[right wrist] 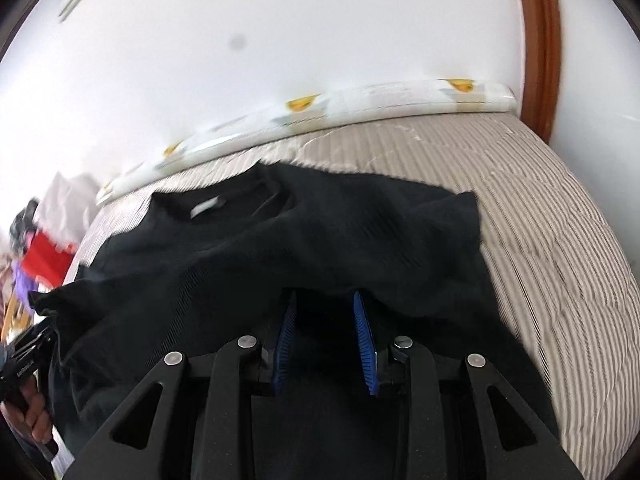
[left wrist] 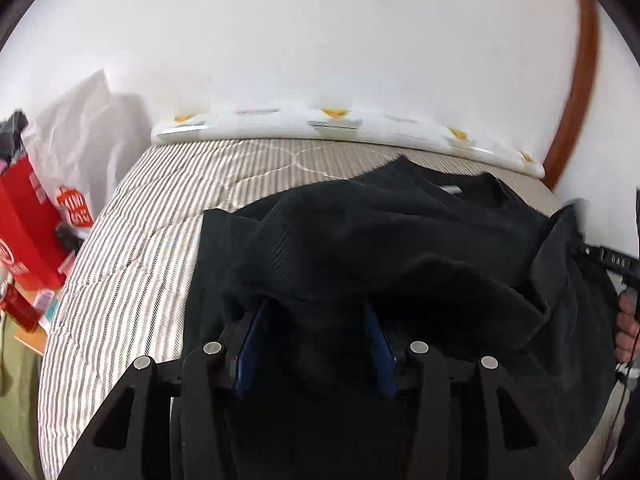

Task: Fold small clothes

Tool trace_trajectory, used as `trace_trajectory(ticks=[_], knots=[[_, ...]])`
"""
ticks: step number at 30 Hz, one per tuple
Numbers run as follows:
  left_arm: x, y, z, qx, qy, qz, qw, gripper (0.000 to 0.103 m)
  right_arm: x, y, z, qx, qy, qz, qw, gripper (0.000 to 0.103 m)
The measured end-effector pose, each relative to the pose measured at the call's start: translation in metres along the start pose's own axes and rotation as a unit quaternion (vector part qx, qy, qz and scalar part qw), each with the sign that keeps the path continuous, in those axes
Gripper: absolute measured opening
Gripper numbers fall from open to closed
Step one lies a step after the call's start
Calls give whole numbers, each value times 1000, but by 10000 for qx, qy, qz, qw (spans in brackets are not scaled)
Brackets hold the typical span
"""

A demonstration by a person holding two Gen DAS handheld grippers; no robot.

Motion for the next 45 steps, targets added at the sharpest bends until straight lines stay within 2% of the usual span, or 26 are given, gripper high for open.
trace_trajectory(ticks=[3, 6, 8, 11, 15, 16, 17, 18, 19, 20, 22, 24, 27, 29, 37, 43, 45], knots=[[-6, 3, -15, 53, -193, -67, 9998, 45, -11, -1, 12, 133, 45, 53, 9999, 29], [-8, 4, -27, -96, -102, -20, 9999, 45, -23, -9, 20, 275, -62, 242, 9993, 30], [-9, 8, -30, -63, -46, -85, 9999, 45, -29, -8, 29, 417, -94, 245, 9988, 32], [-6, 21, -30, 32, 122, -314, 9994, 46, -29, 6, 36, 359, -35, -39, 9993, 33], [-3, 38, -27, 330, 69, -547, 9979, 46, -27, 21, 36, 331, -132, -210, 9991, 37], [-3, 40, -27, 385, -1, -583, 9976, 28, -27, 24, 34, 281, -150, -239, 9992, 37], [-3, 41, -26, 442, -91, -579, 9973, 14, -28, 27, 32, 261, -189, -255, 9992, 36], [-4, 40, -26, 445, -159, -559, 9973, 11, -29, 28, 31, 277, -230, -240, 9991, 26], [-7, 36, -26, 449, -172, -462, 9978, 11, -31, 28, 28, 270, -313, -210, 9989, 10], [-10, 31, -26, 429, -170, -334, 9984, 11, -33, 26, 27, 319, -408, -129, 9986, 3], [-19, 19, -30, 363, -254, -13, 9990, 10, -40, 17, 23, 215, -486, 84, 9985, 2], [-30, 10, -38, 438, -575, 226, 9971, 10, -55, -3, 27, 168, -379, 509, 9978, 2], [-42, 13, -44, 282, -734, 358, 9963, 10, -74, -21, 41, 137, -94, 882, 9960, 1], [-45, 22, -44, 281, -731, 296, 9965, 10, -81, -20, 51, 149, 58, 930, 9955, 1], [-35, 57, -44, 63, -709, -84, 9974, 10, -55, 44, 76, 589, 211, 200, 9978, 1], [-31, 62, -43, -6, -631, -282, 9976, 13, -53, 53, 70, 726, 21, 67, 9973, 2], [-30, 61, -43, -73, -596, -300, 9977, 15, -52, 49, 69, 823, -84, 27, 9966, 8]])
Point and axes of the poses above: each gripper's, at about its wrist camera, not at the fingertips, and y roughly the way its jaws point, z to its right, x to its underside, the point moved 10 cm from there along y, roughly the way its jaws point, and after that the axes turned 3 degrees about -x, right-handed, at the moved point
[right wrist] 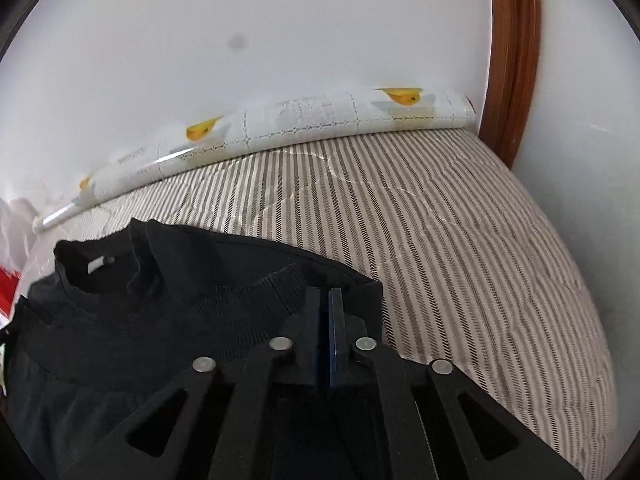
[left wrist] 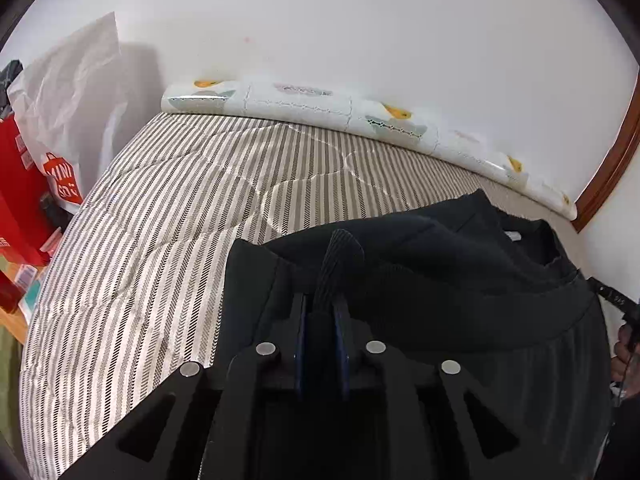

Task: Fold small clothes

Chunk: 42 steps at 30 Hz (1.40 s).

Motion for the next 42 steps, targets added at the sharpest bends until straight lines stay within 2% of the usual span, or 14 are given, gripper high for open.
trace_trajectory(ticks=[1, 4, 9, 12, 15, 17, 19, 24, 27, 29, 32, 35, 37, 42], knots=[[0, -1, 0, -1, -11, -5, 10000, 16, 2, -3, 1, 20, -48, -28, 10000, 15], [4, -6, -1, -25, -50, -54, 10000, 18, 8, -19, 4, 172, -148, 35, 9997, 25], [18, -20, -2, -92, 0, -115, 9999, 21, 32, -41, 4, 332, -296, -117, 9989, 27], [30, -31, -5, -76, -49, -106, 9999, 21, 52, -55, 5, 466, -321, -179, 9982, 34], [46, -45, -11, -13, -105, -136, 9999, 25, 70, -68, 3, 573, -325, -290, 9974, 35], [59, -55, -15, 17, -75, -174, 9998, 29, 77, -82, -1, 670, -331, -247, 9969, 35], [72, -68, -22, -53, -33, -86, 9999, 30, 76, -96, -15, 557, -372, -114, 9977, 37], [108, -93, -44, 69, -189, -147, 9997, 30, 74, -122, -79, 235, -623, 134, 9977, 42], [129, -110, -60, 51, -255, -142, 9996, 31, 86, -132, -134, -137, -888, 200, 9958, 52], [142, -122, -69, 165, -385, -158, 9990, 34, 101, -135, -172, -288, -1149, 186, 9928, 53], [162, -140, -82, 337, -484, -206, 9980, 37, 134, -135, -242, -611, -1701, 54, 9835, 54], [174, -150, -93, 144, -365, -233, 9990, 38, 166, -136, -302, -811, -2239, -26, 9712, 56], [180, -155, -102, 70, -368, -197, 9991, 41, 186, -139, -333, -898, -2539, -48, 9630, 57], [189, -161, -122, 171, -452, -183, 9987, 50, 234, -147, -392, -1098, -3122, -205, 9434, 57]])
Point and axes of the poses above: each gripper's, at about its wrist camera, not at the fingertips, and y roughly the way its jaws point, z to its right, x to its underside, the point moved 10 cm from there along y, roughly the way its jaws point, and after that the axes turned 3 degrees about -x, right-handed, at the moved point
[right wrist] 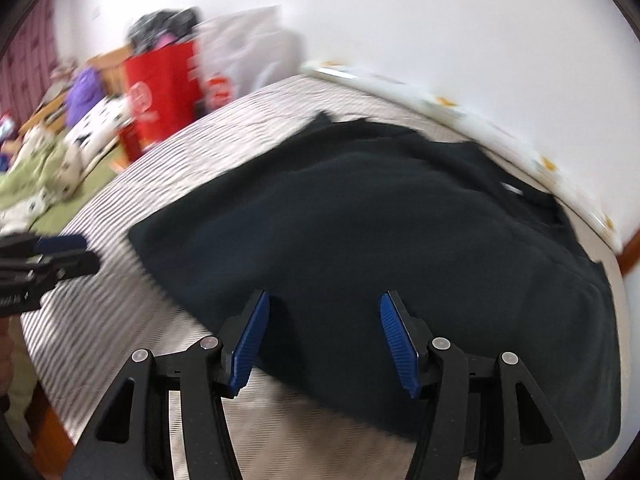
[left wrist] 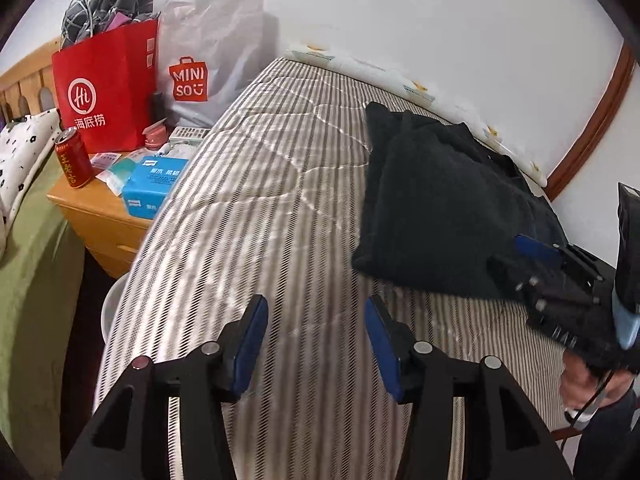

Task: Fold small clothes
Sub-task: 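Move the right tool to the folded bundle edge and grasp it, then lift the bundle edge with the right tool and fold it over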

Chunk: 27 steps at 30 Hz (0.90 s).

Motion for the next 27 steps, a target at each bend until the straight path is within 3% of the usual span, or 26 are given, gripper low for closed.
trace_trajectory(ticks=[4, 8, 14, 15, 17, 18, 19, 22, 27], knots=[[4, -1, -9, 54, 90, -7, 9999, 54, 4, 0, -50, -210, -579, -73, 9981, 57], [7, 2, -11, 270, 87, -67, 9996, 54, 1, 11, -77, -35, -1041, -134, 9945, 58], [8, 6, -10, 360, 214, -39, 9991, 56, -12, 32, -88, 69, -952, -39, 9954, 60], [8, 6, -9, 371, 222, -26, 9991, 57, -16, 36, -86, 72, -878, 4, 9961, 57], [7, 8, -6, 402, 246, 7, 9989, 58, -21, 35, -79, 210, -775, 163, 9966, 35], [6, 9, -4, 393, 239, 11, 9989, 59, -24, 34, -73, 285, -763, 222, 9964, 19], [5, 10, -3, 383, 253, 24, 9989, 59, -25, 31, -69, 128, -676, 270, 9973, 13], [4, 13, 8, 420, 319, 26, 9986, 59, -33, 12, -53, -420, -97, 494, 9979, 10], [4, 23, 37, 377, 458, -35, 9982, 59, -48, -43, -8, -498, 489, 1259, 9896, 9]])
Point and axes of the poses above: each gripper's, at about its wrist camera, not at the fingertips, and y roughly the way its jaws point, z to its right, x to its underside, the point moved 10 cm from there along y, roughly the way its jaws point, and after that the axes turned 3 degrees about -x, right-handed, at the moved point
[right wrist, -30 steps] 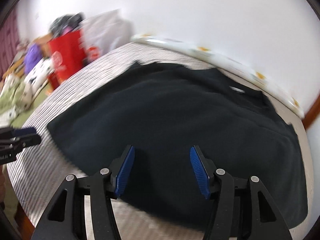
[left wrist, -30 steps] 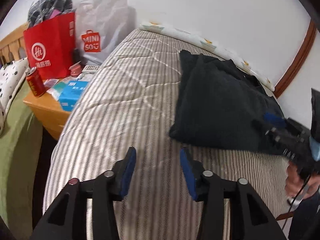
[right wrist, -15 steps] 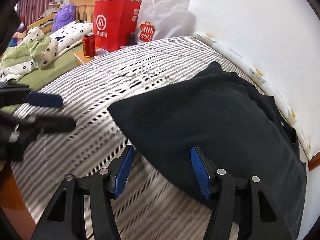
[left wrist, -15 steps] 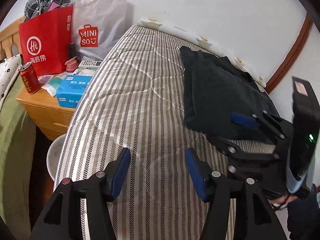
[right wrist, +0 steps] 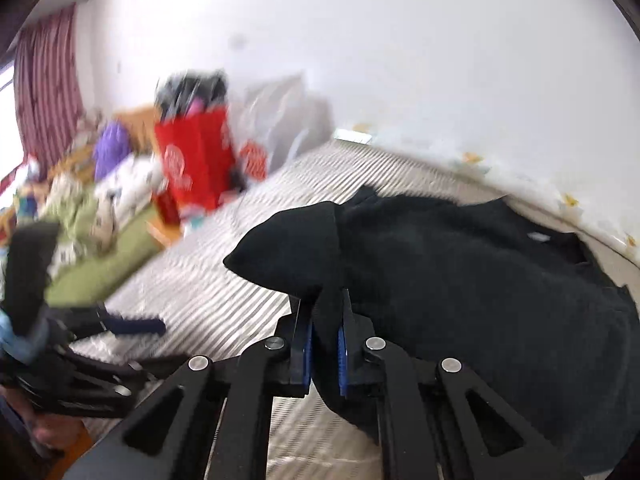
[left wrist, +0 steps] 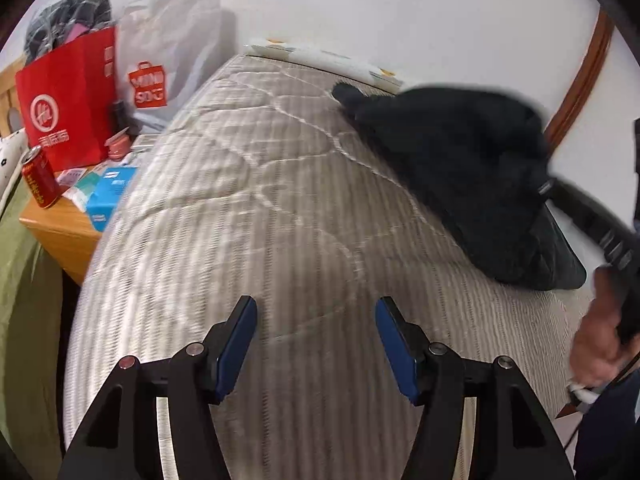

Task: Fold small clothes
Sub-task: 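Lift the bundle edge with the right tool and fold it over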

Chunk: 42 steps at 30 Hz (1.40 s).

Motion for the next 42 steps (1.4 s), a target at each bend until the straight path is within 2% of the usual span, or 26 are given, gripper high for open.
trace_trajectory(ticks=[5, 10, 16, 21, 24, 26, 27, 28, 30, 34, 39, 41, 42], knots=[[-8, 7, 33, 202, 18, 45, 9998, 59, -12, -47, 68, 91, 634, 440, 9970, 8], [-17, 10, 85, 613, 233, 224, 9976, 59, -3, -90, 140, 80, 1198, 736, 9900, 7], [-14, 21, 156, 971, 716, 179, 9925, 62, 39, -129, 215, 525, 1699, 858, 9803, 7], [-7, 29, 203, 1238, 1089, 152, 9862, 67, 95, -130, 265, 830, 2209, 455, 9707, 9], [-1, 36, 221, 1278, 1274, 62, 9836, 68, 119, -127, 275, 632, 2510, 256, 9656, 16], [3, 39, 231, 1336, 1325, 8, 9821, 69, 121, -129, 274, 508, 2571, 296, 9646, 22], [4, 40, 234, 1384, 1341, -11, 9813, 70, 120, -130, 273, 526, 2551, 321, 9649, 35], [6, 41, 238, 1428, 1360, -22, 9804, 71, 117, -130, 274, 571, 2530, 365, 9651, 52], [9, 43, 245, 1441, 1413, -55, 9794, 72, 110, -130, 276, 557, 2529, 502, 9646, 61], [10, 51, 262, 1323, 1550, -88, 9790, 74, 99, -116, 288, 589, 2697, 526, 9597, 61], [12, 61, 276, 1251, 1677, -129, 9778, 74, 98, -83, 305, 524, 3094, 329, 9489, 59], [10, 68, 282, 1171, 1734, -106, 9778, 74, 96, -72, 310, 570, 3155, 318, 9467, 48], [9, 71, 283, 1104, 1764, -98, 9781, 74, 95, -65, 312, 529, 3209, 288, 9452, 34]])
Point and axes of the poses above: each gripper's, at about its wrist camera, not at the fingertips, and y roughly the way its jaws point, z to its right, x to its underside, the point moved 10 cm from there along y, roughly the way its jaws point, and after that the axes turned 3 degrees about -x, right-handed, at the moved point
